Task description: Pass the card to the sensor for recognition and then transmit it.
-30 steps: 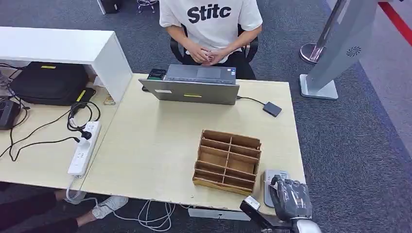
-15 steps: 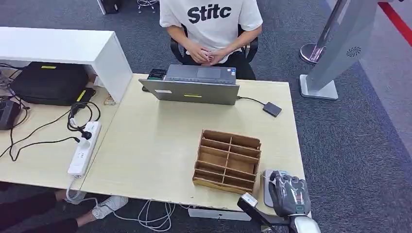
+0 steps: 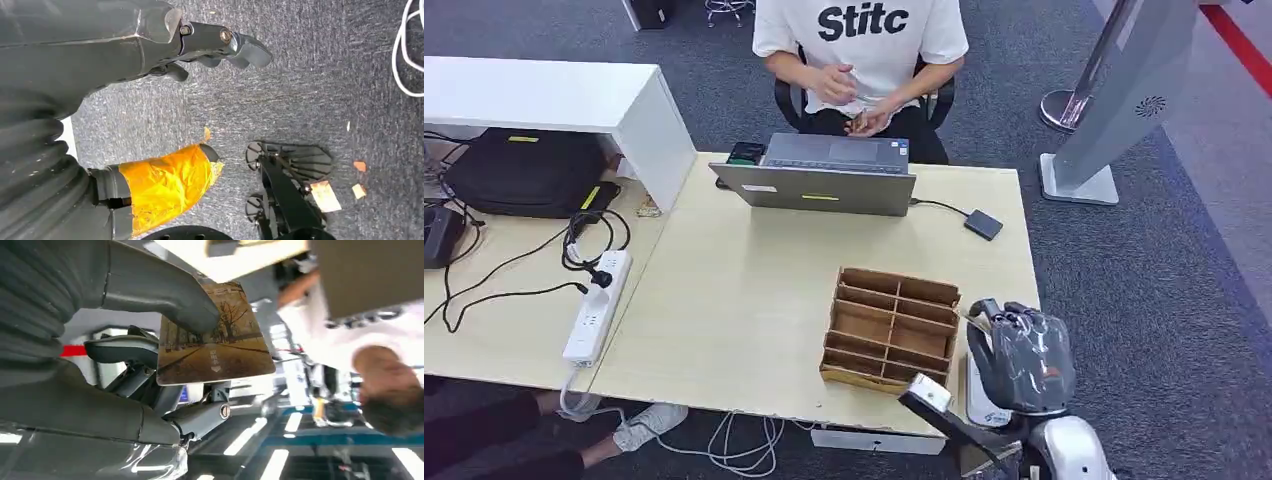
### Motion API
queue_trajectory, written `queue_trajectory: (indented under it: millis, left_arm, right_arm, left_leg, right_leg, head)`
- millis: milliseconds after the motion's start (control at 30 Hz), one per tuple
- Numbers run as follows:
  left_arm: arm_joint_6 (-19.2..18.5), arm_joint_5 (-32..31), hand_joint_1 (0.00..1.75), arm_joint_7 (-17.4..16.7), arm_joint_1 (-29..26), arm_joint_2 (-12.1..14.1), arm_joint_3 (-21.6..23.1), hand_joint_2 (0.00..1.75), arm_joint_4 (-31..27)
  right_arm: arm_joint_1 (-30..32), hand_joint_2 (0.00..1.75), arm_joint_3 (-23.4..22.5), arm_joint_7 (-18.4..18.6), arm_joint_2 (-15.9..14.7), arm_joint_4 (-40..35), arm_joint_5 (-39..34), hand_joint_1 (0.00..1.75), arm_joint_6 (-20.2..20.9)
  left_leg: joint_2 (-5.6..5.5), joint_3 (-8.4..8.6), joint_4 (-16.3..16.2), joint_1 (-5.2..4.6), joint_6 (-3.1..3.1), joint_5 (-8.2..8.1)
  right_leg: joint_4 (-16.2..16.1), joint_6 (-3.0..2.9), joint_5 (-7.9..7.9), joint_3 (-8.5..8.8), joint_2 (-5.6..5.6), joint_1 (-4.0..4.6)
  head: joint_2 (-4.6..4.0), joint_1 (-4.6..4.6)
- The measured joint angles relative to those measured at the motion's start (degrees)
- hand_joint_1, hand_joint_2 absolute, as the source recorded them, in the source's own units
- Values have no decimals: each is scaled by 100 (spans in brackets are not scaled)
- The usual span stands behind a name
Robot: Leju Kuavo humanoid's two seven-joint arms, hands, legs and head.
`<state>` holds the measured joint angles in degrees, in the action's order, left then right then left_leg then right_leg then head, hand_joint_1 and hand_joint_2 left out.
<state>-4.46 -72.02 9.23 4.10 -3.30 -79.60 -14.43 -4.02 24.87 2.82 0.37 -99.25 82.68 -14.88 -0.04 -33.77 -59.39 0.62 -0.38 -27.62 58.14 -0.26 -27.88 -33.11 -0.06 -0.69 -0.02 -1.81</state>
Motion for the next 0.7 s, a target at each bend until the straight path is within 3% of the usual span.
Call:
queue_trajectory:
  millis: [200,300,367,467,567,700]
  left_arm:
    - [-7,-37,0,2,2,17,0,175,0]
    - [-59,-203,0,2,13,44,35,175,0]
    - [-131,-346,0,6,38,87,109,175,0]
    - [-249,-485,0,-13,64,153,216,175,7]
    - [-297,-566,0,-85,91,197,317,175,9]
    - [-345,-640,0,-134,109,240,452,175,17]
  right_arm:
    - [-337,175,223,-96,-44,-15,-246,173,89]
    - [-927,175,369,-344,-42,228,-1015,171,638]
    - [-1698,175,438,-604,42,714,-2057,175,1457]
    - [-2889,175,562,-580,384,1851,-2923,171,2034]
    - [-3889,175,608,-277,816,2954,-3268,171,2157]
    - [-4697,175,612,-94,1359,4267,-3440,175,2136]
  left_leg:
    - [-5,-6,0,0,0,0]
    - [16,-10,1,-1,0,0]
    - [22,-5,1,0,-10,8]
    - [20,-6,0,0,-17,21]
    - [2,-7,0,3,-24,33]
    - [2,-8,1,6,-28,35]
  right_leg:
    - [2,0,0,2,-3,0]
    - [7,-11,9,-9,15,0]
    - [11,-13,15,-9,20,0]
    - [20,-20,23,-16,20,0]
    - [31,-21,23,-18,5,2]
    - [34,-27,24,-24,7,8]
  head:
    - [0,0]
    - [0,-2]
    - [0,2]
    - [0,0]
    - [0,0]
    - [0,0]
